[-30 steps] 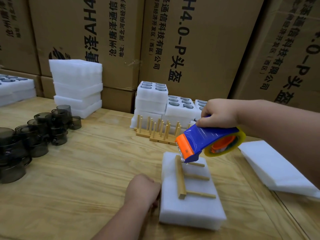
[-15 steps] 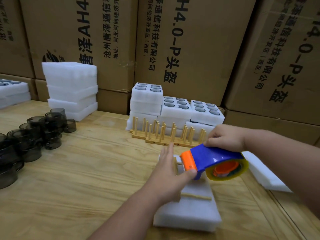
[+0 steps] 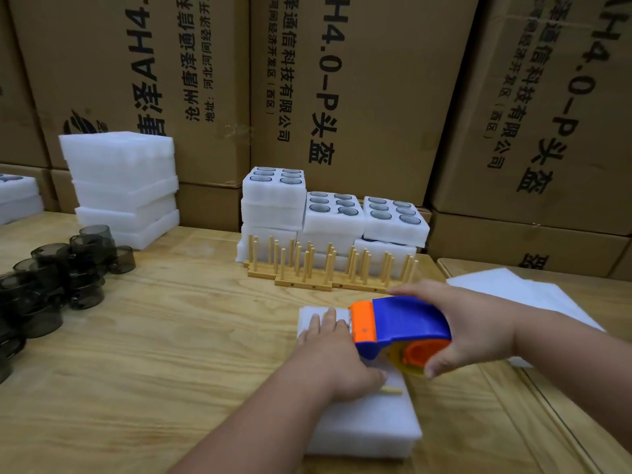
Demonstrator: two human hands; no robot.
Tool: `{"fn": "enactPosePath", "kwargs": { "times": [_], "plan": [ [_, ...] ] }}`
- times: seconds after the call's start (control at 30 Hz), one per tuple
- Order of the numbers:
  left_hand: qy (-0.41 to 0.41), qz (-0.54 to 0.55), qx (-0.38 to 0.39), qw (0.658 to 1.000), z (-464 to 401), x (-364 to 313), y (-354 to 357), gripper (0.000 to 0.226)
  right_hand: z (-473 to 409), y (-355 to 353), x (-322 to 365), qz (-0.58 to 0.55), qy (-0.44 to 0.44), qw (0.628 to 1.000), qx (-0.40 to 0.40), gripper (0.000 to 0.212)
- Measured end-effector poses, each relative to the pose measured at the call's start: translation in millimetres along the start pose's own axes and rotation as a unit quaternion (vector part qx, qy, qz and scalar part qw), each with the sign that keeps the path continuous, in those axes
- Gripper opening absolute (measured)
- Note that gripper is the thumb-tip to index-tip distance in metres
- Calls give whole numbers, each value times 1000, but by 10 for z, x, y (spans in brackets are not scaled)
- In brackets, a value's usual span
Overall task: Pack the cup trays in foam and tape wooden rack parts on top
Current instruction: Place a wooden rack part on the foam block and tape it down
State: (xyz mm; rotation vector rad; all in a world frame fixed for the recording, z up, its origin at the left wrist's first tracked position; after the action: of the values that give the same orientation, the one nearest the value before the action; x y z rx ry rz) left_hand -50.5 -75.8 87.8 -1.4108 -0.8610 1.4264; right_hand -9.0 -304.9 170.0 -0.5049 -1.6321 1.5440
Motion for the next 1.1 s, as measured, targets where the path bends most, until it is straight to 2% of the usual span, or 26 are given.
{"fn": "enactPosePath", "kwargs": {
  "times": [0.13, 0.27, 0.67, 0.87, 1.1],
  "plan": [
    [-14, 21, -57, 998, 1, -104, 61, 131, 67, -8, -40, 60, -18, 998, -12, 93],
    [-16, 34, -93, 995, 28, -65, 169, 135, 124, -2, -111, 63, -32, 997, -18, 90],
    [-14, 2, -89, 996, 4, -68, 199, 119, 692, -30, -783, 102, 51, 993, -4, 90],
    [6, -6, -85, 996, 13, -57, 199, 101, 557, 124, -717, 147, 29, 988, 48, 89],
    [10, -26, -95, 995, 4, -58, 230, 87, 404, 51, -669, 172, 18, 984, 48, 85]
  ]
}}
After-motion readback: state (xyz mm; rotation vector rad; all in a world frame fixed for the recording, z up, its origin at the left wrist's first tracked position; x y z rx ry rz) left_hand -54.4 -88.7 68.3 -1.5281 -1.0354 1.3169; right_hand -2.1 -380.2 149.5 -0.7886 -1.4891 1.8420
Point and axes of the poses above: each hand's wrist, its own z-axis away from the middle knuckle, its own y-axis out of the palm, x = y × z, the point moved 1 cm from there along -z, towards the middle knuckle, and after that the axes turned 5 degrees about -z, right-handed, at the moved point
